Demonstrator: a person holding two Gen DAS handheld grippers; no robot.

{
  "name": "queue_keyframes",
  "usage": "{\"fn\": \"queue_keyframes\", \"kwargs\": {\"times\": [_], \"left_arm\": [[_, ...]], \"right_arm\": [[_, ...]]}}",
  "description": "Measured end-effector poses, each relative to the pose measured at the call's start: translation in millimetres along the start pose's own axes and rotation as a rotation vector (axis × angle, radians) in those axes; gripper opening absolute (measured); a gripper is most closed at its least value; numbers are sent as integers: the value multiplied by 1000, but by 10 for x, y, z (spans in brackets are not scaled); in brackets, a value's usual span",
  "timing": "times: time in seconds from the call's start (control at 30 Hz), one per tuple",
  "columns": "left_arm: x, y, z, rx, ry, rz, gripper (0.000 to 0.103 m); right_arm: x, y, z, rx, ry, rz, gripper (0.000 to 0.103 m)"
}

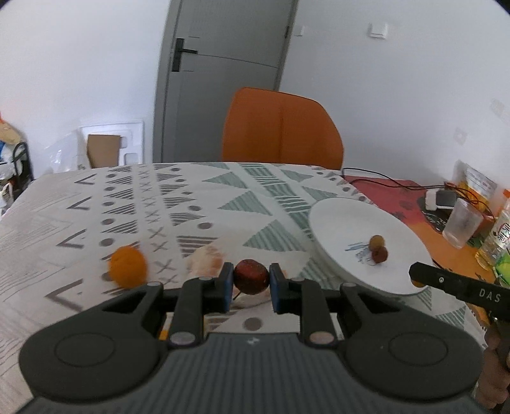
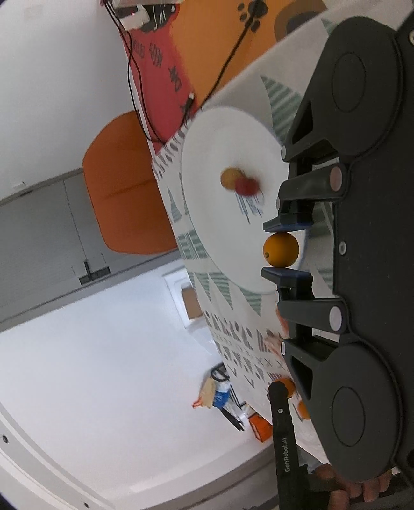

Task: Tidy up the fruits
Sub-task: 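Carry the plum and mandarin in both grippers over the white plate, then open both grippers to release the plum and mandarin onto the plate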

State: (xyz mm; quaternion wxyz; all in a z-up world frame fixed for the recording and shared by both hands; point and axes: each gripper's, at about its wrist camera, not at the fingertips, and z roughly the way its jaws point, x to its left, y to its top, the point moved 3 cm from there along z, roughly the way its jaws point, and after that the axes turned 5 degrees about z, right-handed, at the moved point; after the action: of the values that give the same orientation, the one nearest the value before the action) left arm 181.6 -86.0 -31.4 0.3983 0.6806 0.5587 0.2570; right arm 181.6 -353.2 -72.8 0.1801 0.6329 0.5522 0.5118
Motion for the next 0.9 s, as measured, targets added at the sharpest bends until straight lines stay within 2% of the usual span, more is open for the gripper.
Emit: {"fn": "queue_keyframes", "kwargs": {"times": [0.3, 0.33, 0.37, 0.9], "left_arm": [[-292, 131, 236, 12, -44, 45, 22], [-322, 142, 259, 13, -47, 50, 22], [-360, 157, 281, 15, -54, 56, 22], [-881, 404, 571, 2, -136, 141, 22]], "right_arm": [[-238, 39, 20, -18, -21, 39, 22], [-258, 44, 16, -25, -26, 43, 24], [-281, 49, 5, -39, -39, 48, 31], [-498, 133, -112, -77, -67, 69, 31]]}}
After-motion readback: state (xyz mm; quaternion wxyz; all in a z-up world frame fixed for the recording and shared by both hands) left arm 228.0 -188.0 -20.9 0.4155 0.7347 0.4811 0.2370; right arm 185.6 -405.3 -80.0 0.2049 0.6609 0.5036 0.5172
